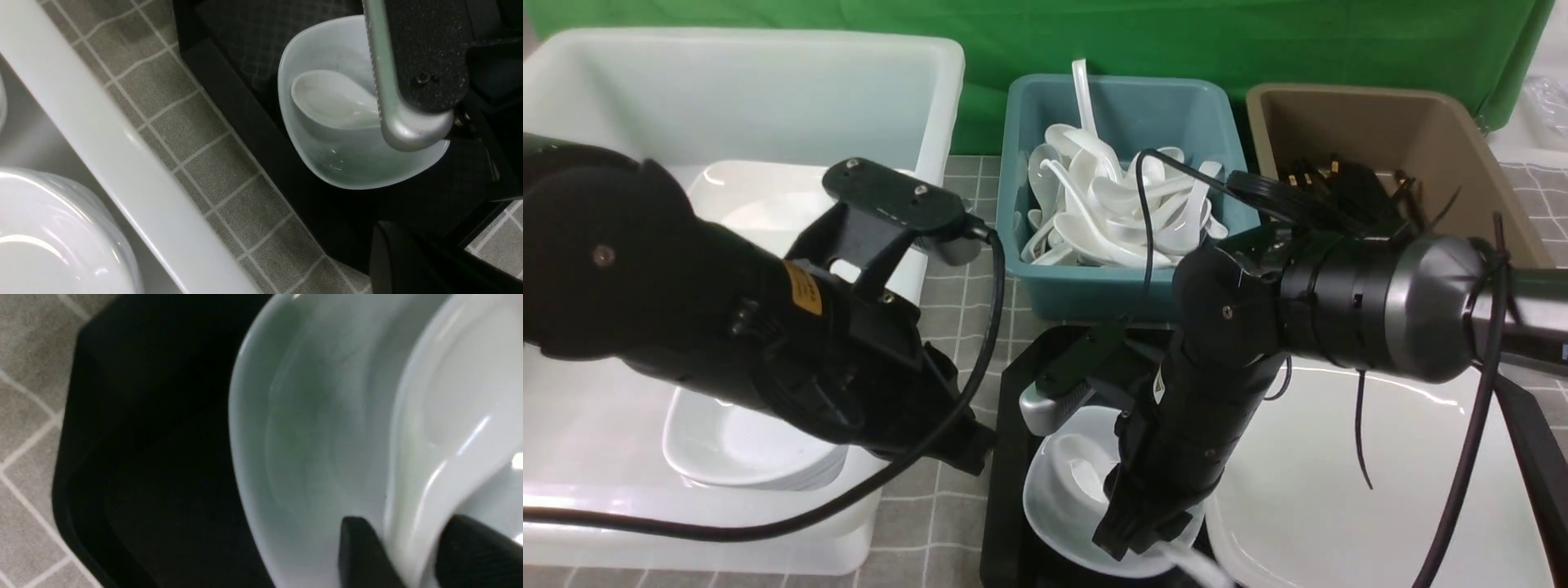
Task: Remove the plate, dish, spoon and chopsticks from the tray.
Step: Use the right arm to grab a soup spoon from the plate, then use the right arm to put the soup spoon into the small storage box in the middle
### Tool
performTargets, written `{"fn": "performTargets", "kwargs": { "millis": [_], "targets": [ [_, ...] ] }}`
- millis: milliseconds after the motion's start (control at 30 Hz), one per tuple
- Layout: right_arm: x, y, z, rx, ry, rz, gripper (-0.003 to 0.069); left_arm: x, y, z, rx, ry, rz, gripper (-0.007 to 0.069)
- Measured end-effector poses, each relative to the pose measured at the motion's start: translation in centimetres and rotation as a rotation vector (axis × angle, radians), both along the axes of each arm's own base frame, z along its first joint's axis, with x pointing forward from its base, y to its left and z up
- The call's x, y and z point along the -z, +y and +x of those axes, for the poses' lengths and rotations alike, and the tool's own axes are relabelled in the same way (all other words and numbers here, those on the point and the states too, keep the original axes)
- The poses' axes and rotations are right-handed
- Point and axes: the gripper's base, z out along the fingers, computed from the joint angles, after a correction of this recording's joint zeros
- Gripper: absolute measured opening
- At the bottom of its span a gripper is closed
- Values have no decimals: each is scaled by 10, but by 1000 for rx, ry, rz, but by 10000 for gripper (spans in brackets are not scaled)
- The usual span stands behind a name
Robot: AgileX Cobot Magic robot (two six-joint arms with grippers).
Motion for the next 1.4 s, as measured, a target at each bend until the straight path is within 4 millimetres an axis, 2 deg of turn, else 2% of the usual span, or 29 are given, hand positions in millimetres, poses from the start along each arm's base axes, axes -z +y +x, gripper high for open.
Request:
{"fn": "performTargets", "kwargs": {
  "millis": [33, 167, 267, 367, 400, 467, 500, 533, 567, 600, 733, 867, 900, 1000, 1100, 1233, 1333, 1400],
  "targets": [
    [-1, 1, 1, 1, -2, 2, 160, 0, 0, 0, 0, -1, -1, 1],
    [-17, 3, 3, 20, -30, 30, 175, 0, 0, 0, 2, -4, -2, 1],
    [-44, 1, 2, 35, -82, 75, 175, 0, 0, 0, 1, -6, -4, 1],
    [-83, -4, 4, 54, -202, 140, 175, -2, -1, 2, -5, -27, -17, 1],
    [-99, -7, 9, 82, -265, 177, 175, -3, -2, 4, -11, -50, -31, 1],
    [-118, -12, 19, 127, -342, 231, 175, -6, -3, 8, -11, -99, -50, 1],
    [-132, -17, 31, 167, -413, 280, 175, -8, -5, 10, -6, -142, -66, 1],
    [-134, -18, 33, 173, -426, 288, 175, -9, -5, 12, -2, -163, -73, 1],
    [-143, -23, 43, 207, -477, 319, 175, -13, -7, 15, 8, -219, -90, 1],
    [-158, -31, 65, 267, -585, 388, 175, -20, -9, 21, 4, -321, -139, 1],
    [-165, -45, 104, 382, -727, 480, 175, -35, -12, 32, -68, -489, -256, 1],
    [-144, -56, 142, 515, -752, 518, 180, -38, -13, 38, -98, -543, -287, 1],
    [-140, -57, 145, 525, -749, 516, 190, -37, -13, 38, -98, -540, -286, 1],
    [-121, -57, 157, 551, -737, 510, 297, -32, -15, 41, -97, -526, -277, 1],
    [-115, -56, 160, 551, -726, 500, 407, -31, -15, 41, -101, -520, -279, 1],
    [-122, -59, 153, 519, -719, 470, 462, -29, -16, 39, -109, -464, -284, 1],
    [-145, -66, 134, 481, -685, 423, 424, -26, -20, 37, -110, -315, -271, 1],
    [-172, -76, 111, 446, -661, 387, 323, -26, -25, 36, -73, -195, -223, 1]
  ]
}}
